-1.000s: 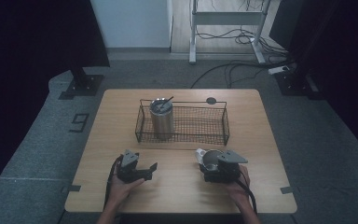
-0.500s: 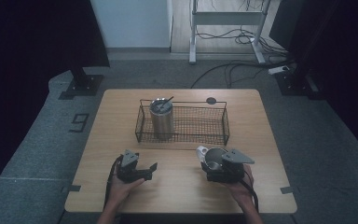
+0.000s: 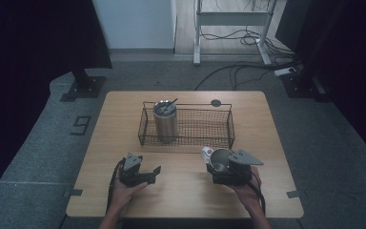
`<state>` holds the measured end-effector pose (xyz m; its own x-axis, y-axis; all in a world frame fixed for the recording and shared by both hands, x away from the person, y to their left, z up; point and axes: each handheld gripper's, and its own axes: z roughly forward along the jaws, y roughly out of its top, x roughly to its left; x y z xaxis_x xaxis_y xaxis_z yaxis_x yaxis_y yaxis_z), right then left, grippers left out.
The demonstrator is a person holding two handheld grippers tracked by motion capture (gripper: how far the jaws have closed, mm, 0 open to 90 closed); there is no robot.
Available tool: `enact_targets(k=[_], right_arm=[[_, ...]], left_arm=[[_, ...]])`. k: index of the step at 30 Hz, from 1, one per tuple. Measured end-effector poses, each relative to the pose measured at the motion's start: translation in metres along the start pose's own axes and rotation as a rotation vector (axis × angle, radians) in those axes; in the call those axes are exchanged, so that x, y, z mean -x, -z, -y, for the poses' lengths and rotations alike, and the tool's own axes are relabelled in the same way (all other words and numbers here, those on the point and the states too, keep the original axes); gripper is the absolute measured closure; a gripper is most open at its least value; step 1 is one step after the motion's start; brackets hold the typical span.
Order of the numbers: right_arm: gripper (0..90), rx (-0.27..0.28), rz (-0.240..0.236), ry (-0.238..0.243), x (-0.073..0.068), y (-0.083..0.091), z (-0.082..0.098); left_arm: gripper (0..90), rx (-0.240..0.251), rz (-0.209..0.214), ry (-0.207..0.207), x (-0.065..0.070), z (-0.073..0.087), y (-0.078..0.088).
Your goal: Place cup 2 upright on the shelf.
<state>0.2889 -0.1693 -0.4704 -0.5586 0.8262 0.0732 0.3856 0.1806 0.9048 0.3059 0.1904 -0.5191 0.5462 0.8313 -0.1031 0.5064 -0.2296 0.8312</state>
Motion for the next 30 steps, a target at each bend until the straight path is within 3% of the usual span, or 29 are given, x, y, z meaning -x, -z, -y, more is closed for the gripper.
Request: enact_targets(k=[12,19,30], right_arm=[[5.7,0.019,-0.006,-0.002,0.005,0.004,-0.023],[5.7,0.028,-0.021,-0.042,0.009,0.007,-0.036],[5.7,0.033,-0.018,-0.029,0.014,0.005,-0.056]], left_arm=[[10.8,-0.002,0.005,0.001,0.001,0.0,-0.001],[10.8,-0.013,0.006,-0.008,0.002,0.0,-0.003],[10.8,-0.014,0.006,-0.007,0.002,0.001,-0.002]])
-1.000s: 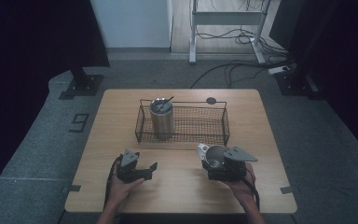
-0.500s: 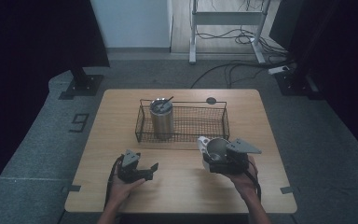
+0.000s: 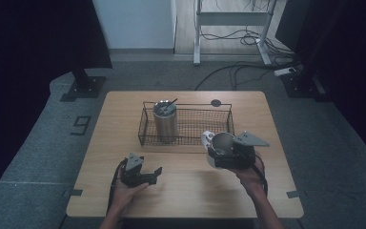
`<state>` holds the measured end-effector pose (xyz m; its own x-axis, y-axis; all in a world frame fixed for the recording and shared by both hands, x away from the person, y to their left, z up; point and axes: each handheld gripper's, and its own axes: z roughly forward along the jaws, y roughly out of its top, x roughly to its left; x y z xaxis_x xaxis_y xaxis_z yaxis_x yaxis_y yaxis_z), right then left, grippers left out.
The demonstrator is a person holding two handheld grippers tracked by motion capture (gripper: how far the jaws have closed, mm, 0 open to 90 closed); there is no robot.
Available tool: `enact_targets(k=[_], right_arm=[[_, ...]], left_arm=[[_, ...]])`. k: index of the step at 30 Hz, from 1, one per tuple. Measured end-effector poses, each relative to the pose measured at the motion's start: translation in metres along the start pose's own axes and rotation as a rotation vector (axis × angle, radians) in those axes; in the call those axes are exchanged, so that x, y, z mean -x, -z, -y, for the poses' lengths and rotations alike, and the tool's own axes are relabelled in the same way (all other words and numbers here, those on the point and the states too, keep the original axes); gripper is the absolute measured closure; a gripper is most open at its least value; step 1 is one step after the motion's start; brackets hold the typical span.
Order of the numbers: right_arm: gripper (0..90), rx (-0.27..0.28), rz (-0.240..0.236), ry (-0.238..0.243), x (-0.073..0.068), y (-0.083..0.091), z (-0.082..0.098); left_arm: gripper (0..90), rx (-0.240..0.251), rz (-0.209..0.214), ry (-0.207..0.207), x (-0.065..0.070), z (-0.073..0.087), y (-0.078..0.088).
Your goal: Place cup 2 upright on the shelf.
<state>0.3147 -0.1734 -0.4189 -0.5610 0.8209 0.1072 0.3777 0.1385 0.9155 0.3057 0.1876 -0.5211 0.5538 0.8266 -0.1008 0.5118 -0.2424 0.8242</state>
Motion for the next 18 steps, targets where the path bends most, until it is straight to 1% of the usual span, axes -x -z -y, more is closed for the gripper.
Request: enact_targets(k=[4,11,18], right_arm=[[5.7,0.005,0.002,-0.008,0.003,0.0,-0.005],[5.7,0.016,0.001,0.0,0.005,0.0,-0.016],[5.7,0.019,-0.001,0.001,0.007,-0.005,-0.025]], left_arm=[[10.8,0.001,0.0,0.001,0.0,0.0,0.0],[10.8,0.001,0.003,-0.003,0.002,0.0,-0.001],[10.9,0.007,0.002,0.001,0.001,0.0,0.0]])
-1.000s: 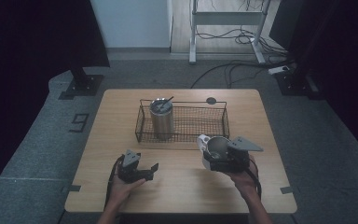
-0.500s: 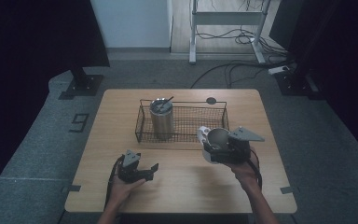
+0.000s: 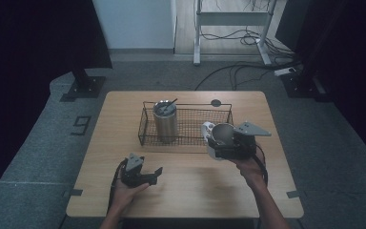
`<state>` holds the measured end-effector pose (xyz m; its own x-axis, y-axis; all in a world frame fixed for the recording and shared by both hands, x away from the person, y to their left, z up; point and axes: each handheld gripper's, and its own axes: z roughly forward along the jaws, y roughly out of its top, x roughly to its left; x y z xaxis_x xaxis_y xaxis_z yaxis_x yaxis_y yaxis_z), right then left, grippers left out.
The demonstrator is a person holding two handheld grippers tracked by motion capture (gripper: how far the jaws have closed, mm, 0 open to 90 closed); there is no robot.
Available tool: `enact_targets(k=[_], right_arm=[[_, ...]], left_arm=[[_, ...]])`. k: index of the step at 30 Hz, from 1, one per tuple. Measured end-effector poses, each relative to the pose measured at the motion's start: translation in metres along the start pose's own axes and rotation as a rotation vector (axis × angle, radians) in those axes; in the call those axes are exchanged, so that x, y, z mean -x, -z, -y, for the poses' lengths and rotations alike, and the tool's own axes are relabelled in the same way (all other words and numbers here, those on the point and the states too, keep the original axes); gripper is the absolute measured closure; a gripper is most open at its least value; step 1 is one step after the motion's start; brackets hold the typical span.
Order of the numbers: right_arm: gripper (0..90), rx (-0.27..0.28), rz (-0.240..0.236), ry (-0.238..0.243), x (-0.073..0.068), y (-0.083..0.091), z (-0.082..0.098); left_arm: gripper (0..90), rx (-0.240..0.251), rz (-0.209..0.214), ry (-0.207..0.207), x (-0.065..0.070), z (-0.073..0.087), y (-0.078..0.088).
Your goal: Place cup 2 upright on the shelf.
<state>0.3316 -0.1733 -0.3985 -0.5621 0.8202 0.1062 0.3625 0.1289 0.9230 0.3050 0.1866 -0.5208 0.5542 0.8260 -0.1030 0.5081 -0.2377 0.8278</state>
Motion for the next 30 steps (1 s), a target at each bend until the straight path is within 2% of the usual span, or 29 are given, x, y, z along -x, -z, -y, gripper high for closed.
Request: enact_targets(k=[12,30], right_arm=[[5.7,-0.002,0.0,0.008,0.003,-0.01,-0.013],[5.8,-0.018,0.023,0.019,0.012,-0.024,-0.027]], left_arm=[[10.9,0.001,0.001,0.003,-0.001,0.0,0.0],[11.5,0.001,0.008,0.005,0.0,0.0,0.001]])
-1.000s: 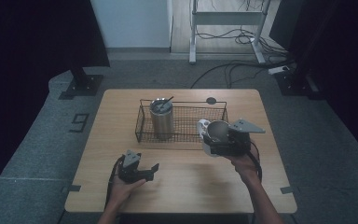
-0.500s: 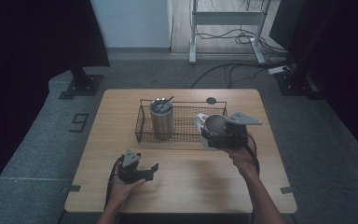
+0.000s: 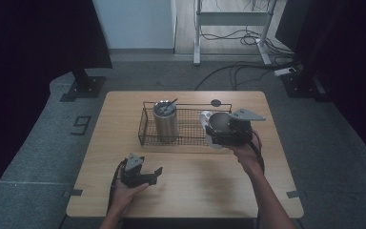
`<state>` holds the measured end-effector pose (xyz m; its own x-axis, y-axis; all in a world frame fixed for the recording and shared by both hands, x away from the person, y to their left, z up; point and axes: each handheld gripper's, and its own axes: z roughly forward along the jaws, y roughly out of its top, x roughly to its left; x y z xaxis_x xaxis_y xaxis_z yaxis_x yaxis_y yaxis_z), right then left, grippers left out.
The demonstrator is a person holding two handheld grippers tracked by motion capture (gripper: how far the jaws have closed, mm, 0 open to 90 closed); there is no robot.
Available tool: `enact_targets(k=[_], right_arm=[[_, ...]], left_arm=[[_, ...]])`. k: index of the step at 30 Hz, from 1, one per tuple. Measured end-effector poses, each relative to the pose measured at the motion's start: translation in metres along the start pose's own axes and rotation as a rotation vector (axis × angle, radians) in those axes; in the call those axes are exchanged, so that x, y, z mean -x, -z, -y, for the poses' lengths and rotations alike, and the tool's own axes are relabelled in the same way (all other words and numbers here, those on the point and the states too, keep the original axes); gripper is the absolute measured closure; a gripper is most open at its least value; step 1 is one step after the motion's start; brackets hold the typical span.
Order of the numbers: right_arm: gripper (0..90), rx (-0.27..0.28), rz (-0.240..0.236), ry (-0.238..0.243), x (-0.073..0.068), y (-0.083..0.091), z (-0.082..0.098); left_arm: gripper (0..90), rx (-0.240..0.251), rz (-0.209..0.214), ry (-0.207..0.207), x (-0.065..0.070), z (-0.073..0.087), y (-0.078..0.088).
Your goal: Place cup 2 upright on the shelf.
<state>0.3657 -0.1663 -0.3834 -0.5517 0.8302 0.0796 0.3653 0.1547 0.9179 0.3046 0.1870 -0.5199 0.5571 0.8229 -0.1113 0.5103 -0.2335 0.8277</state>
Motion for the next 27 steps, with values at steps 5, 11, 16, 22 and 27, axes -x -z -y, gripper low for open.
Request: enact_targets(k=[5,11,16,22,27], right_arm=[[5.8,-0.005,0.005,0.001,0.003,-0.004,-0.004],[5.8,-0.011,0.011,-0.003,0.008,-0.011,-0.008],[5.8,-0.022,0.016,-0.003,0.012,-0.019,-0.01],[5.8,-0.032,0.021,-0.004,0.015,-0.028,-0.011],[5.8,-0.035,0.022,-0.008,0.018,-0.033,-0.011]], left_arm=[[11.5,0.001,-0.002,0.0,0.0,0.0,0.0],[11.5,0.002,-0.003,0.0,-0.001,0.0,0.001],[11.6,0.002,-0.002,0.0,-0.001,0.0,0.0],[11.6,0.003,-0.001,0.002,-0.001,0.0,0.001],[11.7,0.006,-0.002,0.001,-0.001,0.0,0.001]])
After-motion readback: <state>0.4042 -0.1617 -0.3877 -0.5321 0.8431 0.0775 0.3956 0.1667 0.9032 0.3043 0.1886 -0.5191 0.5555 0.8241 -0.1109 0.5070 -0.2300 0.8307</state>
